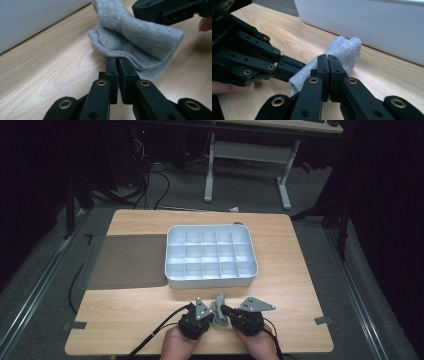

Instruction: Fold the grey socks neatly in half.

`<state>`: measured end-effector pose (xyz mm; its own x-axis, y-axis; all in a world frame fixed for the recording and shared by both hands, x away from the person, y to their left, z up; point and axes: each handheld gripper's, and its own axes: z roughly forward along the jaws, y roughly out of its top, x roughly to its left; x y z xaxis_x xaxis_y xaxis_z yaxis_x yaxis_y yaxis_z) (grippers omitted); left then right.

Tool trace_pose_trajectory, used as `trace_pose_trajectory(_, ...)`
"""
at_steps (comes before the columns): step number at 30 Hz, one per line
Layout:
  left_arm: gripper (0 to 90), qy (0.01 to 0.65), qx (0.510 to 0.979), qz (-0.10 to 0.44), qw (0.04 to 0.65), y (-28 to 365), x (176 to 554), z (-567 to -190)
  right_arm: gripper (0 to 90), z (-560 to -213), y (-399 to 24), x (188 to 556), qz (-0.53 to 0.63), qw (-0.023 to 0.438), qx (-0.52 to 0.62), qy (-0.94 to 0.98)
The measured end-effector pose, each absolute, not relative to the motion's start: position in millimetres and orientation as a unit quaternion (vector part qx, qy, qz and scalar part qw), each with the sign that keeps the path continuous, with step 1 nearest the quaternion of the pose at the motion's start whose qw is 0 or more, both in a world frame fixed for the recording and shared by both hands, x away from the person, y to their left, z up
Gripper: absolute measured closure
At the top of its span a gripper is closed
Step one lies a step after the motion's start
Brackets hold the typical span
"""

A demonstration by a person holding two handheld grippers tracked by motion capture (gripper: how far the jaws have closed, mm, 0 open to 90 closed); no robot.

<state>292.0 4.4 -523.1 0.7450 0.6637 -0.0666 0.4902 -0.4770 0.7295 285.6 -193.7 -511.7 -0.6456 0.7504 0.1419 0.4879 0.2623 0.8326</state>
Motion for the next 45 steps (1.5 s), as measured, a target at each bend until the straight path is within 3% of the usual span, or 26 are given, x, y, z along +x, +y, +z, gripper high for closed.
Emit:
trace_pose_trajectory(17,86.0,0.33,0.847,0.114,0.402,8.7,276.8,-519.4,88.8,-507.3,-183.7,276.1,0.463,0.146,0.375,0.79)
trace_pose_trajectory(25,85.9,0.348,0.839,0.108,0.404,22.2,280.0,-524.5,88.7,-523.5,-178.3,281.5,0.436,0.118,0.378,0.808)
trace_pose_trajectory(30,86.0,0.356,0.818,0.118,0.435,32.5,287.4,-500.8,90.0,-525.3,-175.3,280.8,0.434,0.122,0.37,0.813)
trace_pose_trajectory(35,86.6,0.328,0.821,0.127,0.45,12.1,297.0,-482.9,90.0,-526.5,-173.7,281.3,0.439,0.111,0.363,0.814)
trace_pose_trajectory(45,90.0,0.329,0.837,0.099,0.426,-2.8,322.1,-512.6,90.0,-526.7,-174.5,278.3,0.44,0.112,0.359,0.816)
